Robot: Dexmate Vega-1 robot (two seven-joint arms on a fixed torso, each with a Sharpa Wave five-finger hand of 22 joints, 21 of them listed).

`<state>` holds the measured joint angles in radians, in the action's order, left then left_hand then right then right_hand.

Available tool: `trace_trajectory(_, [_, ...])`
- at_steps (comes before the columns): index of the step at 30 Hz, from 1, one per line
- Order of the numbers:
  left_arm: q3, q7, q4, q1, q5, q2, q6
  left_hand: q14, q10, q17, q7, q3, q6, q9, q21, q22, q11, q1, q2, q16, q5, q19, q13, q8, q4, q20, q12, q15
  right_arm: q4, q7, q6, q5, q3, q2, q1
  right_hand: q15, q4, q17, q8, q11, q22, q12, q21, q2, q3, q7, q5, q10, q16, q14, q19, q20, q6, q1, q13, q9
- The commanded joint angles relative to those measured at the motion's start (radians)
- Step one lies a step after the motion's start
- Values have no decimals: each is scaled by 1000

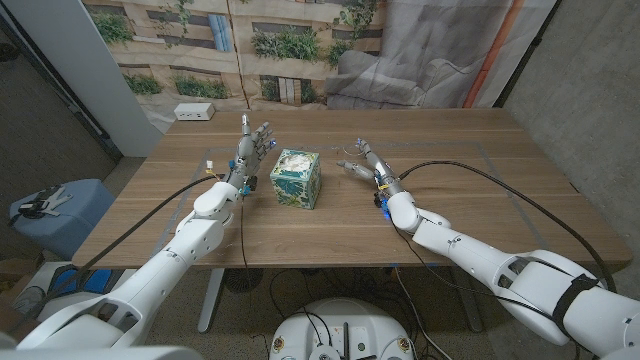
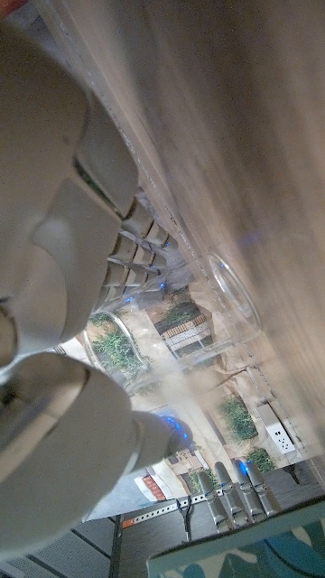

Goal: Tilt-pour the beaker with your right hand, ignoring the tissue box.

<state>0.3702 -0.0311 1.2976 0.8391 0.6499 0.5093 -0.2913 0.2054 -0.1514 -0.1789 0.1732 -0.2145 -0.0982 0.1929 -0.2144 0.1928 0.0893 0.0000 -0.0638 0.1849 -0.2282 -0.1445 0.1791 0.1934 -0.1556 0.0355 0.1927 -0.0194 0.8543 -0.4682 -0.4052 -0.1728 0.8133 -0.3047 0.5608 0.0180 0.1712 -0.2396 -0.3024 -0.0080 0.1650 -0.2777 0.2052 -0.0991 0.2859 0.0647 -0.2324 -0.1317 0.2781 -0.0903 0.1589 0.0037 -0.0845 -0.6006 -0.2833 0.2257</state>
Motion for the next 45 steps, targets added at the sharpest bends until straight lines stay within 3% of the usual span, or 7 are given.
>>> trace_trajectory(1, [0, 0, 0, 0, 0, 0, 0, 6, -11, -5, 5, -8, 0, 3, -7, 3, -2, 2, -25, 5, -5, -7, 3, 7, -1, 10, 7, 1, -97, -26, -58, 41, 6, 49, -28, 6, -1, -3, -20, -3, 4, -11, 2, 8, 12, -1, 4, -26, 11, -23, 20, -4, 27, -32, -11, 7])
trace_trajectory(9, [0, 0, 0, 0, 0, 0, 0, 5, -10, -5, 5, -8, 0, 3, -7, 3, -1, 2, -26, 5, -5, -6, 3, 8, -1, 9, 6, -1, -142, -33, -78, 74, 1, 72, -37, 15, -4, -7, -70, -15, 4, -29, -3, 15, 21, -26, 23, -59, 16, -42, 35, -3, 104, -64, -30, 19])
trace_trajectory(18, [0, 0, -1, 0, 0, -1, -1, 6, -9, -5, 5, -8, 0, 3, -7, 3, 0, 2, -25, 5, -5, -7, 3, 7, -1, 9, 6, 0, -192, -48, -102, 104, -5, 96, -49, 30, -7, -16, -138, -60, 4, -65, -8, 19, 25, -64, 35, -135, 23, -66, 54, -7, 198, -94, -57, 37])
trace_trajectory(27, [0, -1, -1, 0, 0, 0, -1, 6, -10, -5, 5, -8, -1, 3, -7, 3, -1, 2, -25, 5, -5, -6, 3, 8, -1, 9, 6, -1, -253, -46, -136, 120, 3, 115, -72, 63, -5, -24, -189, -88, 4, -98, -2, 30, 33, -69, 40, -208, 48, -132, 95, -24, 261, -129, -79, 48])
trace_trajectory(34, [0, 0, -1, -1, 0, 0, -1, 6, -9, -5, 5, -8, 0, 3, -7, 3, -1, 2, -26, 5, -5, -7, 3, 7, -1, 9, 6, -1, -293, -45, -165, 129, 12, 126, -86, 78, 5, -28, -219, -88, 3, -121, -2, 34, 46, -64, 41, -248, 68, -193, 126, -32, 285, -188, -99, 56])
trace_trajectory(45, [0, 0, -1, -1, 0, -1, -1, 6, -10, -5, 5, -8, -1, 3, -7, 3, 0, 2, -25, 5, -5, -6, 3, 8, -1, 9, 6, -1, -328, -54, -205, 151, 12, 138, -95, 110, -3, -44, -275, -93, 3, -166, 1, 39, 49, -64, 45, -318, 100, -272, 175, -46, 348, -238, -133, 70])
